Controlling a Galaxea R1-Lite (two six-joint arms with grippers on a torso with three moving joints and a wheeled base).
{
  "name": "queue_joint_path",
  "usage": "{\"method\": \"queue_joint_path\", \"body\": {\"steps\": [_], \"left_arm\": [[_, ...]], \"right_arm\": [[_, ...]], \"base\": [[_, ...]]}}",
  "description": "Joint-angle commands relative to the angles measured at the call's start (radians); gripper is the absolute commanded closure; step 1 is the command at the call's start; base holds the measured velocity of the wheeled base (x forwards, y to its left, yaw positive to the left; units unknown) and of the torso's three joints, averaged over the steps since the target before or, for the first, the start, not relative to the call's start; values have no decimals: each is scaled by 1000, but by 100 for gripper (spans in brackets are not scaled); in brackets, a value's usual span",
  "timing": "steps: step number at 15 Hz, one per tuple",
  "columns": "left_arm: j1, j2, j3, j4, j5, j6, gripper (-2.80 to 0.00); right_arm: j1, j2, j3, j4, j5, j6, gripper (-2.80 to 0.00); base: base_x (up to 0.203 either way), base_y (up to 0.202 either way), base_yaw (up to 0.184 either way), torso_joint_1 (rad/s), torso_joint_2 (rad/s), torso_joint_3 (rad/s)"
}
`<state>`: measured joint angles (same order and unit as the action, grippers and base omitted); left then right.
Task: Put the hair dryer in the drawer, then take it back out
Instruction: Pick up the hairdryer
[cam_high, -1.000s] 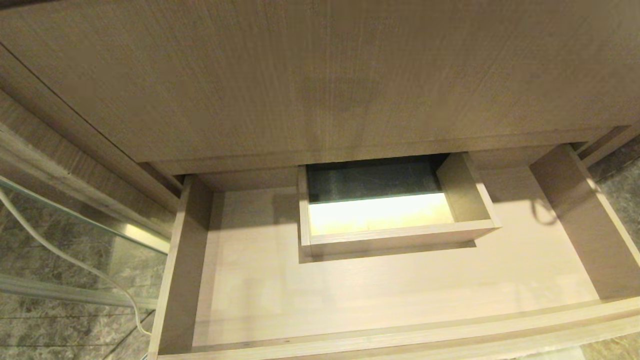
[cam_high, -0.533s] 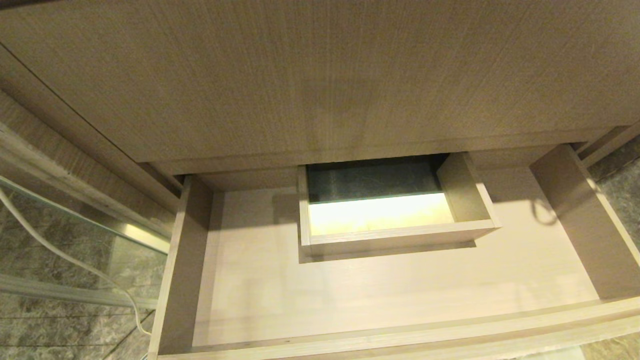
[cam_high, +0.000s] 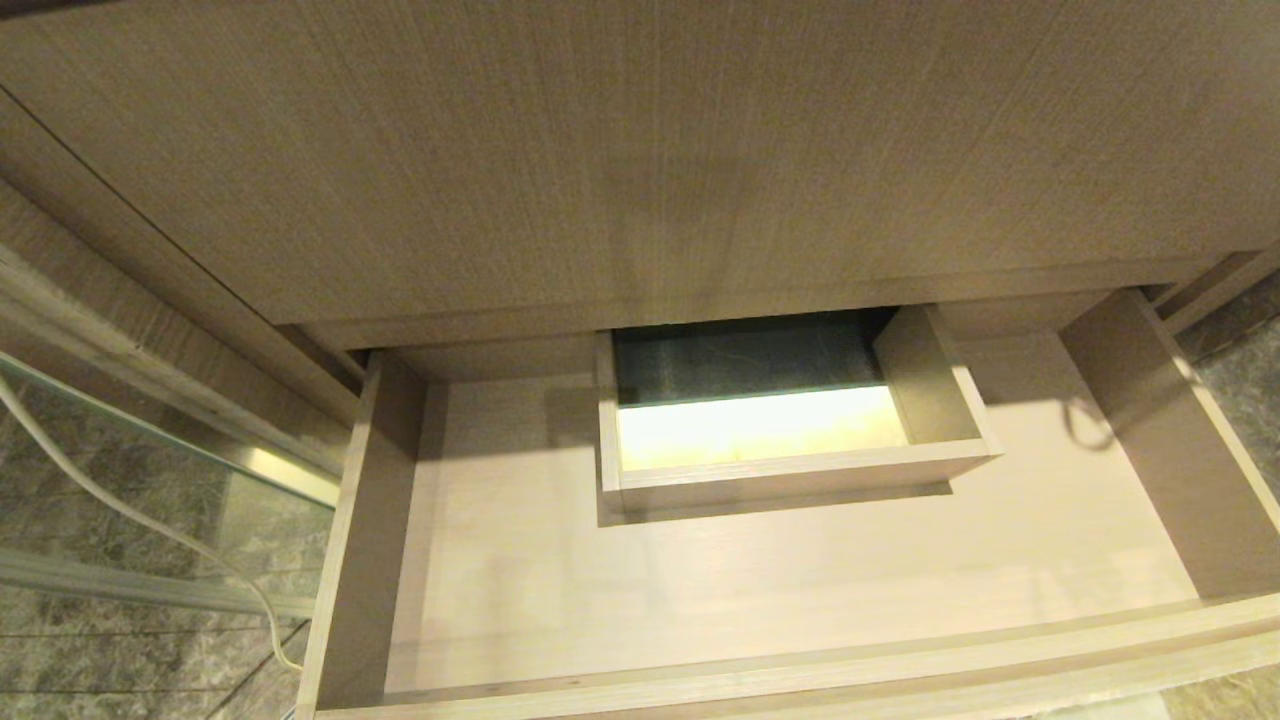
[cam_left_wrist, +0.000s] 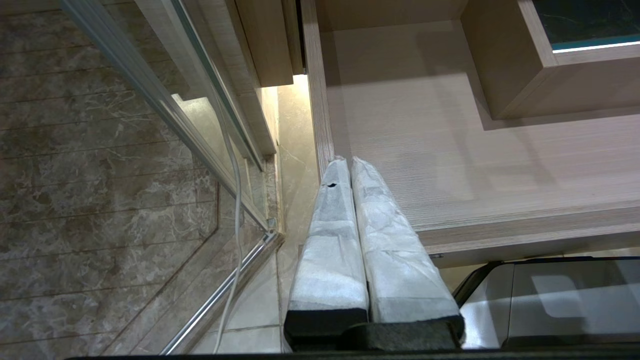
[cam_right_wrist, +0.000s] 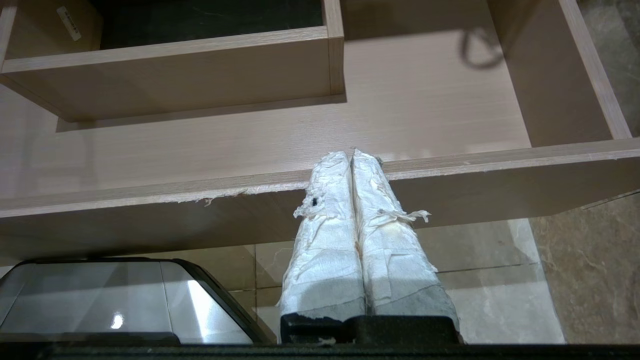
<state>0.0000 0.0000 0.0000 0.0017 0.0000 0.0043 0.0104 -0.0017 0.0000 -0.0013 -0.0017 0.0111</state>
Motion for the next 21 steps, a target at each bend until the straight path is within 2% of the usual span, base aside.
{"method": "queue_joint_path", "body": {"steps": [1,9,16,21], "left_arm": [[0,0,0,0,0,0,0],[0,-1,2,0,0,0,0],[0,-1,2,0,0,0,0],[0,0,2,0,0,0,0]], "right_arm": [[0,-1,2,0,0,0,0],[0,0,2,0,0,0,0],[0,-1,2,0,-1,0,0],[0,0,2,0,-1,0,0]], "base": [[0,0,0,0,0,0],[0,0,0,38,-21,-15],[0,0,0,239,-481,-210],[0,0,0,113,-484,-218]]}}
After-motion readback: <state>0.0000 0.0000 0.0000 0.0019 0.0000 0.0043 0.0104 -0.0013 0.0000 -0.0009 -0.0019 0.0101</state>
